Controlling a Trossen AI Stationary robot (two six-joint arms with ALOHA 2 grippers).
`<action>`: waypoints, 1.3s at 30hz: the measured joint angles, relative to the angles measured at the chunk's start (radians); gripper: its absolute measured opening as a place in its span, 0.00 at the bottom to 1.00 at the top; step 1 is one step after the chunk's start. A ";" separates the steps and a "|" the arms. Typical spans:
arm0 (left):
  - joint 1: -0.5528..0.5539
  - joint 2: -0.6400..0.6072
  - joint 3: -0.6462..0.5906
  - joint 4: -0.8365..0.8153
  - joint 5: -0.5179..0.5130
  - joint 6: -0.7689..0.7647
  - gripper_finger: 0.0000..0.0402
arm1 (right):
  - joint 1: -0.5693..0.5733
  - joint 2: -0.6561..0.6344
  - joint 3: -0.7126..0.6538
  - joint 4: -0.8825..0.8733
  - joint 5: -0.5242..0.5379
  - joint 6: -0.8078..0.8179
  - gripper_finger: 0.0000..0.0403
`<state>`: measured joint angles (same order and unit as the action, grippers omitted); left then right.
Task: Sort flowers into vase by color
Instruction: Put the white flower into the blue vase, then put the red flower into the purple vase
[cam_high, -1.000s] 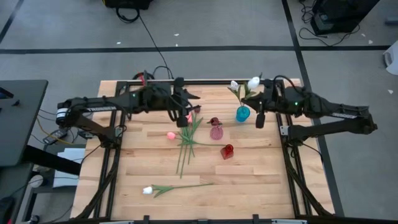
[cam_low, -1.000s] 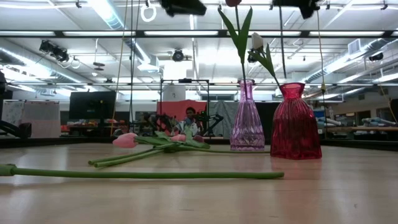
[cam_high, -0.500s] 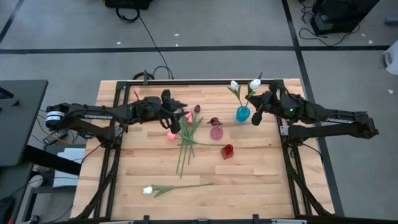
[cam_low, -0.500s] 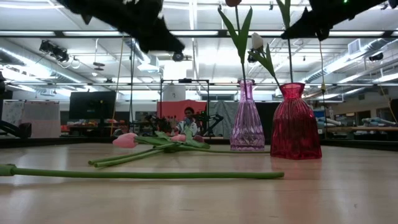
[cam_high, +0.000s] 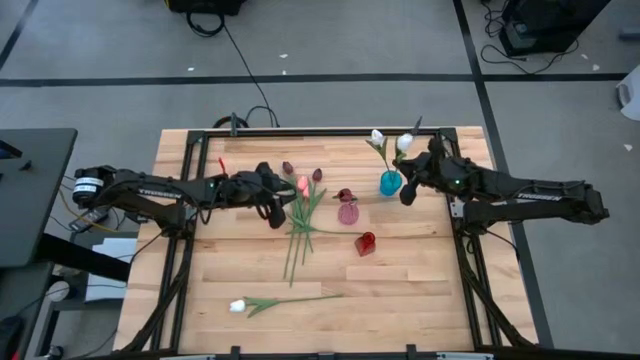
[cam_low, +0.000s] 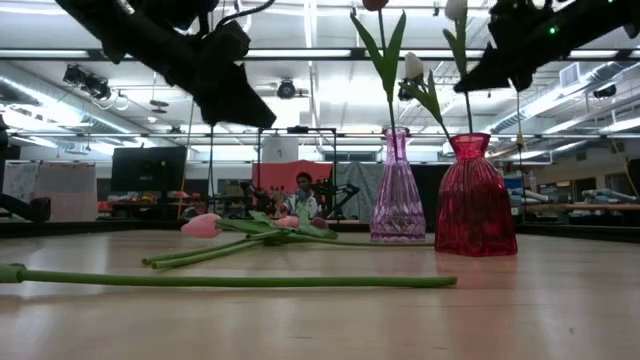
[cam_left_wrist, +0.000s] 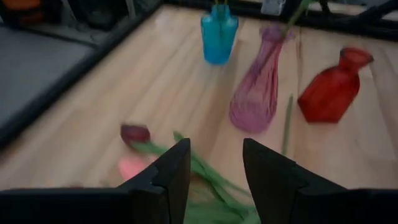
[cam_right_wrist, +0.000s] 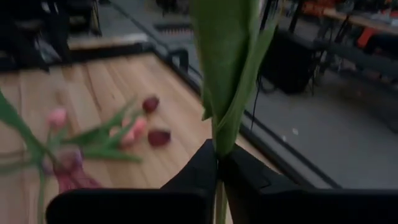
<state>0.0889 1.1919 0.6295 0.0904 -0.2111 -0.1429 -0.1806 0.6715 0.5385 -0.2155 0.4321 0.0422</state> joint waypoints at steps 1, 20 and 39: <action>-0.003 0.000 -0.012 -0.004 0.000 -0.022 0.38 | 0.000 0.000 -0.003 -0.024 0.001 0.013 0.10; -0.074 0.086 -0.062 -0.112 0.099 -0.364 0.38 | 0.013 0.010 0.229 -0.631 -0.150 0.337 0.24; -0.144 0.424 0.309 -0.327 0.025 -0.359 0.33 | 0.291 0.143 0.235 -0.735 -0.101 0.611 0.24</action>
<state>-0.0551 1.6162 0.9383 -0.2371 -0.1866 -0.5019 0.1104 0.8143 0.7731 -0.9502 0.3309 0.6536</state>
